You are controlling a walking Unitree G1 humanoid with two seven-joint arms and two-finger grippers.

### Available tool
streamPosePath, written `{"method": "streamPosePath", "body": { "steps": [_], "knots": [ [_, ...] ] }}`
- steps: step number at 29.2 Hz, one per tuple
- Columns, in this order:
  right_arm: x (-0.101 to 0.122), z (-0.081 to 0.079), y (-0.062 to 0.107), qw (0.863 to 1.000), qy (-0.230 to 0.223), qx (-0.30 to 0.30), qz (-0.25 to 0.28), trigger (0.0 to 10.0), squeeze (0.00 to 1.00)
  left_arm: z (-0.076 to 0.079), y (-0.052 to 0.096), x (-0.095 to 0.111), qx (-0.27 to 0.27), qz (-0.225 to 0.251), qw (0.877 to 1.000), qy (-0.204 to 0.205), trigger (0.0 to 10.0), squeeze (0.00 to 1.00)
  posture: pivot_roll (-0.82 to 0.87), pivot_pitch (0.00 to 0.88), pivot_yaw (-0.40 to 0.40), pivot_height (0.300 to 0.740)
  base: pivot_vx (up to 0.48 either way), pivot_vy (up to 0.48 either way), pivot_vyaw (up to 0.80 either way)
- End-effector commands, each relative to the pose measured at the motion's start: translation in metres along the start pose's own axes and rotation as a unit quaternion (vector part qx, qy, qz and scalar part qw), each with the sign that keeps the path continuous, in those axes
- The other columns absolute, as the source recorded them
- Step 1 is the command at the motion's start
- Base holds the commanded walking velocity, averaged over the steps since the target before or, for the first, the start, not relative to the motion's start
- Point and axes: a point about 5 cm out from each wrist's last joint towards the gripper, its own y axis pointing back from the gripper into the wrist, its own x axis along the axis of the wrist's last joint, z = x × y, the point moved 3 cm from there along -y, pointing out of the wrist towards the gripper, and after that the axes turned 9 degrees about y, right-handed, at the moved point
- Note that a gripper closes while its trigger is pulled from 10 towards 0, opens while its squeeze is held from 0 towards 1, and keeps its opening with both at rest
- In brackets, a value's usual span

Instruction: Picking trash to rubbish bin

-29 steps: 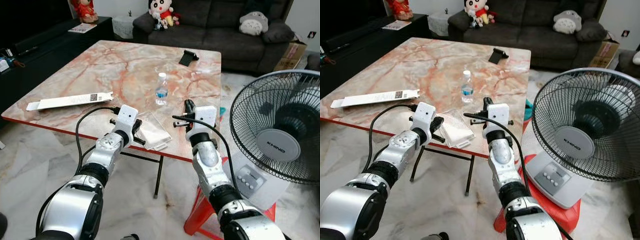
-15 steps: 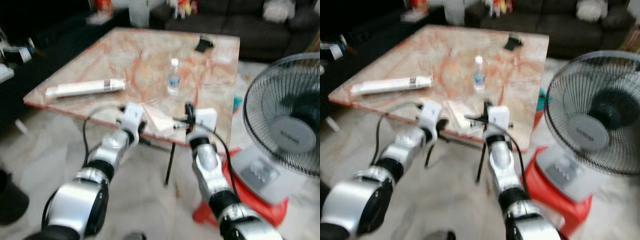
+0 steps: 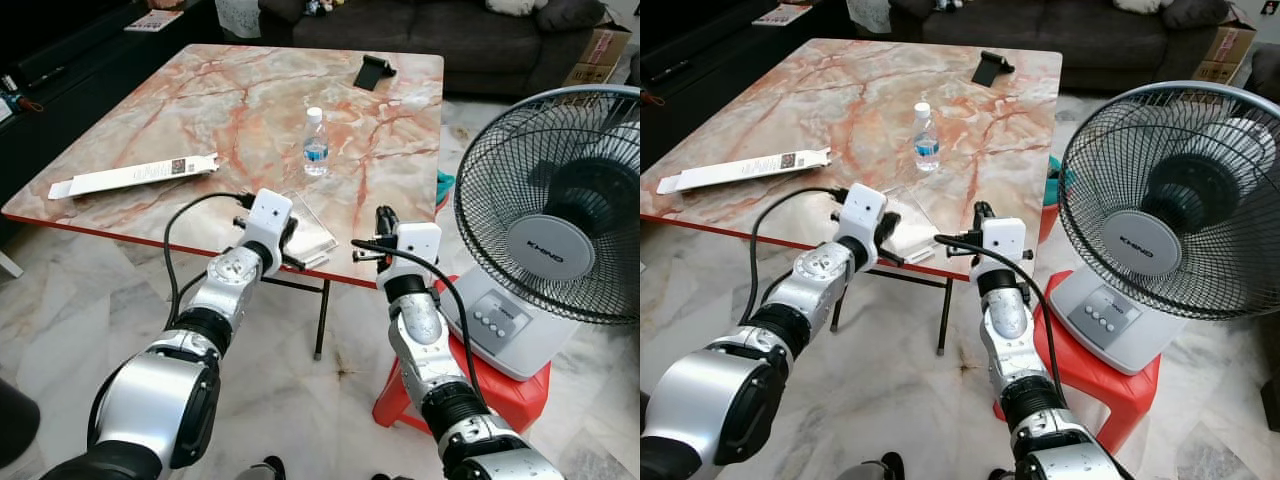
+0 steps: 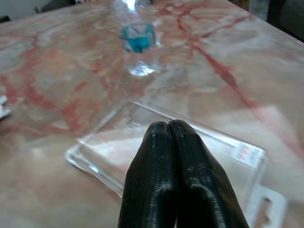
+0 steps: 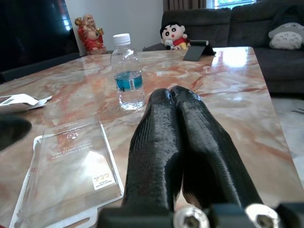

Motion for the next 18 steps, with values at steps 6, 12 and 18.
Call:
{"method": "streamPosePath", "body": {
  "steps": [6,12,18],
  "knots": [
    [0.007,-0.005,-0.004,1.000,-0.003,0.010,0.012,10.0,0.00,-0.015,0.006,-0.004,0.037,0.007,0.999,0.010,10.0,0.00,0.03,0.088,0.043,0.740,0.000,0.000,0.00],
    [0.007,-0.004,-0.003,1.000,-0.001,0.011,0.011,10.0,0.00,-0.018,0.007,-0.002,0.051,0.018,0.998,0.013,10.0,0.00,0.03,0.078,0.037,0.740,0.276,0.000,0.00],
    [0.007,-0.005,-0.005,1.000,0.010,0.018,0.009,10.0,0.00,-0.023,0.007,0.005,0.066,0.035,0.997,0.016,10.0,0.00,0.03,0.089,0.027,0.740,0.312,0.000,0.00]
  ]
}}
